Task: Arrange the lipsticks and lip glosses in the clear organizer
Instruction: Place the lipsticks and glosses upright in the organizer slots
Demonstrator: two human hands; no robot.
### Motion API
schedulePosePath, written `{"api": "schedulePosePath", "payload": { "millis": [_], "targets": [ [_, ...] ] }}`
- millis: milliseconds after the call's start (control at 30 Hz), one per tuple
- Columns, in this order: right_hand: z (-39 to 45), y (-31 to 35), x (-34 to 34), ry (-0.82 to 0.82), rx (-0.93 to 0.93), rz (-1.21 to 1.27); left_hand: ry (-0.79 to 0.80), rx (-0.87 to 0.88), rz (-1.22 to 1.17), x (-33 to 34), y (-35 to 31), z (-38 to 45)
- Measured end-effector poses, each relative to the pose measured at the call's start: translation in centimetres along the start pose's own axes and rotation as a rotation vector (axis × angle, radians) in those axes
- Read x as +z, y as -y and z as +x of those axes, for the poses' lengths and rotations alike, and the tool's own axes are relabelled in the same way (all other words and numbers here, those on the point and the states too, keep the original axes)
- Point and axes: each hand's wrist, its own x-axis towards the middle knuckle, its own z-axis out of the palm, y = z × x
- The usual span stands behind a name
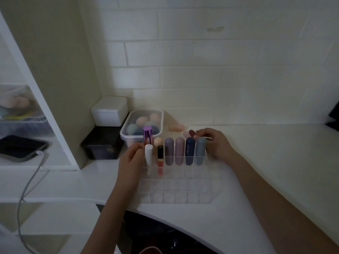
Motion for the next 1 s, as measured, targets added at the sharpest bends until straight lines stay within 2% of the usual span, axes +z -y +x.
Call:
{"api": "schedulePosePath", "payload": {
  "millis": [500,833,1000],
  "targets": [
    [0.27,0.14,-1.04,-0.046,0.093,0.324,-0.007,-0.019,-0.012,0.21,-0.59,-0.33],
    [0.32,0.39,-1.06,-0.121,0.149,0.413,-0.005,-0.018,-0.009,0.30,-0.69,-0.47],
    [-0.26,0.52,-0.99,-0.024,0.106,0.307,0.006,-0.004,-0.005,0.08,-0.56,-0.43]
  ]
}}
